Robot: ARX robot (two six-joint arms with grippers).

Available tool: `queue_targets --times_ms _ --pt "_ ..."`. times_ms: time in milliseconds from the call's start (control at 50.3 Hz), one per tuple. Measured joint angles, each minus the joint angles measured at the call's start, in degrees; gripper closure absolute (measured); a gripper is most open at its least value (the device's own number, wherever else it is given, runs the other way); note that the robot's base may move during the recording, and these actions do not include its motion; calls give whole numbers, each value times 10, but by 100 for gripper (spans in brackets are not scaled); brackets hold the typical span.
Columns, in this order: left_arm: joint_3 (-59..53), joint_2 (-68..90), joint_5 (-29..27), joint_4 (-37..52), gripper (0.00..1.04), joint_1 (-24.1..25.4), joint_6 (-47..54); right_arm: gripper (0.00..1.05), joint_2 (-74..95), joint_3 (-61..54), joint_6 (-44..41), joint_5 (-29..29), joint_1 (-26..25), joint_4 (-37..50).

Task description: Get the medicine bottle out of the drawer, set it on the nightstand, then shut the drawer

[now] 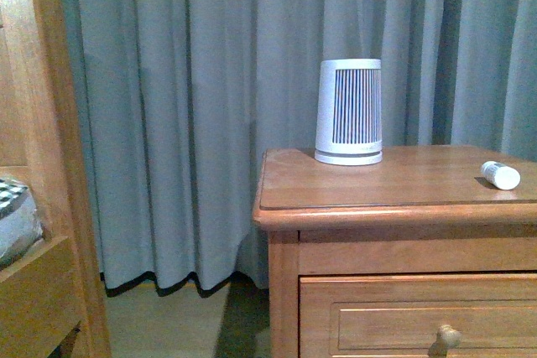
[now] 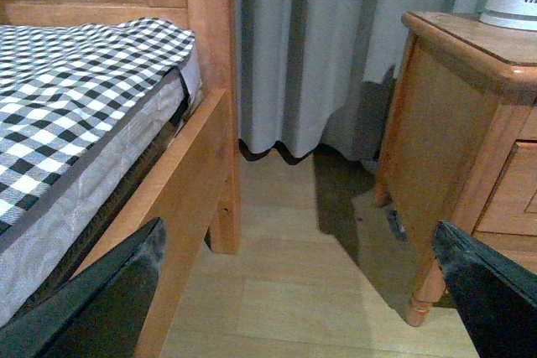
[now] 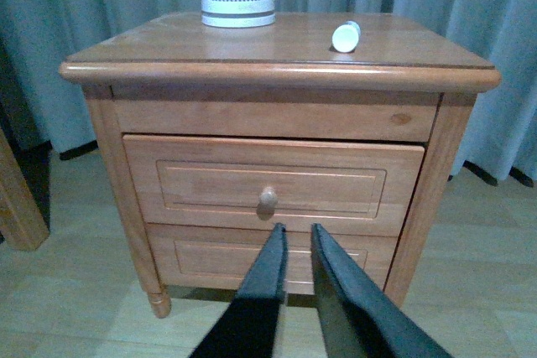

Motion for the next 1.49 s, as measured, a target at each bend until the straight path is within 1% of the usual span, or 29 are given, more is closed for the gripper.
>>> queue_targets --times_ms 20,338,438,457,557,577,676,696,895,1492 --pt "0 0 0 0 7 0 0 102 0 0 -1 0 0 0" --pt "0 0 0 0 7 0 0 102 -2 0 -2 0 0 0" --pt "0 0 0 0 7 0 0 85 -2 0 -2 0 0 0" --pt "0 0 0 0 7 0 0 84 -2 0 -2 0 0 0" --pt "0 0 0 0 7 0 0 66 -2 0 -2 0 0 0" --pt "0 0 0 0 7 0 0 61 -2 0 -2 0 0 0" --pt "0 0 0 0 7 0 0 44 -2 0 -2 0 0 0" --pt "0 0 0 0 7 0 0 39 -2 0 -2 0 0 0" --pt "0 0 0 0 7 0 0 6 -2 0 -2 0 0 0" --pt "0 0 0 0 7 0 0 7 -3 0 -2 0 0 0"
